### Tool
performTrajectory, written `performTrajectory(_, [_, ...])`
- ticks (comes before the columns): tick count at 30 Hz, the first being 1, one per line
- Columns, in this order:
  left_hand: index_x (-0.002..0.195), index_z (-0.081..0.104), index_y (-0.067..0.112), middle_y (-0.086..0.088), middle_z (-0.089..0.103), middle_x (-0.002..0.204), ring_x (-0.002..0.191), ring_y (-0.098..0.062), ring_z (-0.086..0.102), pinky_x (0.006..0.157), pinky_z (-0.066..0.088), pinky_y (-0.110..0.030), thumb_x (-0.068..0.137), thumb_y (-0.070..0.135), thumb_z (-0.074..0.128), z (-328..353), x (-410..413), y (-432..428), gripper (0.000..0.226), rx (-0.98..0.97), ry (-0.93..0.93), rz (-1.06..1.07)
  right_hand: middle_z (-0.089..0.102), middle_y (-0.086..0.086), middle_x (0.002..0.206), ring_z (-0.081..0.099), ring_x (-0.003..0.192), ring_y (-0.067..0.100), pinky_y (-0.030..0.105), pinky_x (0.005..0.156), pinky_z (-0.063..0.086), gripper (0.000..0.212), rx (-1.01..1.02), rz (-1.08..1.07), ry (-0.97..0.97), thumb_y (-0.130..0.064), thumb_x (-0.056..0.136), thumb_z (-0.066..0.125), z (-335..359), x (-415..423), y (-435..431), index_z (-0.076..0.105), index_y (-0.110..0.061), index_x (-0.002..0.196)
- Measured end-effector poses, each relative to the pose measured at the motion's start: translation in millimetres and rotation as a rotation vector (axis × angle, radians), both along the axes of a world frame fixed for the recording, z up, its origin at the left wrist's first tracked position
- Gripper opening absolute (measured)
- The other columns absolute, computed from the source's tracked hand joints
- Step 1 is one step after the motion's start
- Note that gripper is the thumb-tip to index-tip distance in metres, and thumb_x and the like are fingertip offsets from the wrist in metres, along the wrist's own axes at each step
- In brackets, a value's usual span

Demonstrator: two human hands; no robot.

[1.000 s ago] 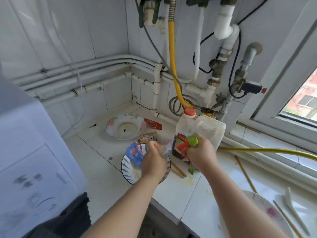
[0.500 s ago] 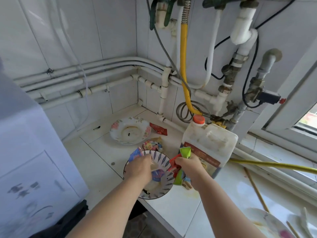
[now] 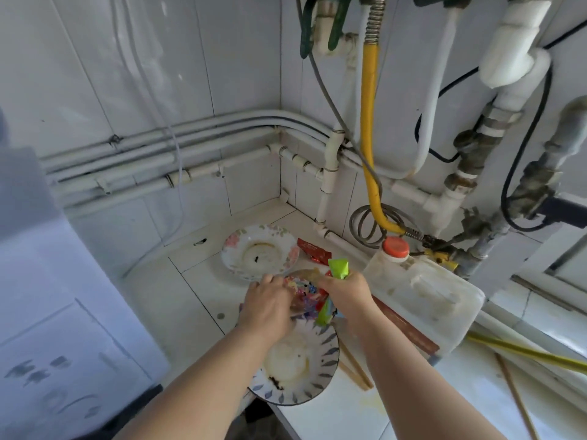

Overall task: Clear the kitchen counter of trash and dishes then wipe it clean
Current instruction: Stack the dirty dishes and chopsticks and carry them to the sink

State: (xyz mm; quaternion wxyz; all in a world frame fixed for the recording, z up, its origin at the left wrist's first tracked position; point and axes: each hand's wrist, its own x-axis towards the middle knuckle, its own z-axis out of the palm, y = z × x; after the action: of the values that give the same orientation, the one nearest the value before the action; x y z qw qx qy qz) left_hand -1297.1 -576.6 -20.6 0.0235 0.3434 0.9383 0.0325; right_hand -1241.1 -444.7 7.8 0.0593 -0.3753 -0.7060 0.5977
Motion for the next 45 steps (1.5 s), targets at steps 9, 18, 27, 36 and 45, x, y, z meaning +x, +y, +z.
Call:
performTrajectory(9, [0.115, 0.047, 0.017, -0.002, 0.056, 0.092, 0.085, -0.026, 0.054, 0.071, 0.040, -0.029, 0.080, 0.015, 0.065, 23.7, -51.4, -18.1, 0.040, 0.850, -0.428, 0.739, 0.058, 0.005, 0.070, 0.056, 0.067, 0.025, 0.032, 0.063, 0.044, 0.020, 0.072, 0.052, -0.069, -0.029, 0.084, 0.066, -12.5, -60.1, 4.1, 0.057, -0.015, 0.073])
performTrajectory(18, [0.087, 0.063, 0.016, -0.005, 0.065, 0.075, 0.071, -0.025, 0.063, 0.067, 0.051, -0.032, 0.075, 0.023, 0.072, -7.4, -98.8, -10.9, 0.016, 0.894, -0.760, 0.790, 0.064, 0.005, 0.096, 0.061, 0.090, 0.023, 0.029, 0.070, 0.048, 0.039, 0.176, 0.184, -0.388, -0.037, 0.072, 0.079, -38.4, -98.0, 12.1, 0.056, -0.015, 0.095])
performTrajectory(27, [0.086, 0.063, 0.013, -0.007, 0.064, 0.071, 0.062, -0.024, 0.060, 0.058, 0.044, -0.028, 0.074, 0.022, 0.070, -17.8, -129.8, 18.3, 0.016, 0.744, -0.860, 0.714, 0.050, 0.002, 0.070, 0.055, 0.068, 0.019, 0.023, 0.052, 0.038, 0.022, 0.362, 0.175, -0.626, -0.021, 0.084, 0.060, -45.4, -109.5, 29.4, 0.045, -0.014, 0.070])
performTrajectory(36, [0.115, 0.058, 0.006, -0.009, 0.060, 0.097, 0.082, -0.022, 0.059, 0.058, 0.044, -0.024, 0.079, 0.020, 0.067, -9.6, -122.8, 47.7, 0.040, 0.417, -1.026, 0.479, 0.053, 0.003, 0.081, 0.057, 0.080, 0.022, 0.023, 0.059, 0.041, 0.009, 0.367, 0.010, -0.569, -0.014, 0.082, 0.057, -54.6, -116.3, 48.5, 0.051, -0.013, 0.088])
performTrajectory(45, [0.123, 0.054, 0.009, -0.013, 0.064, 0.109, 0.093, -0.025, 0.064, 0.075, 0.055, -0.031, 0.079, 0.021, 0.068, -15.6, -123.5, 47.3, 0.047, 0.455, -1.183, 0.477, 0.063, 0.013, 0.093, 0.060, 0.081, 0.024, 0.024, 0.060, 0.045, 0.024, 0.078, 0.042, -0.516, -0.009, 0.076, 0.070, -57.5, -114.0, 38.9, 0.062, -0.003, 0.098])
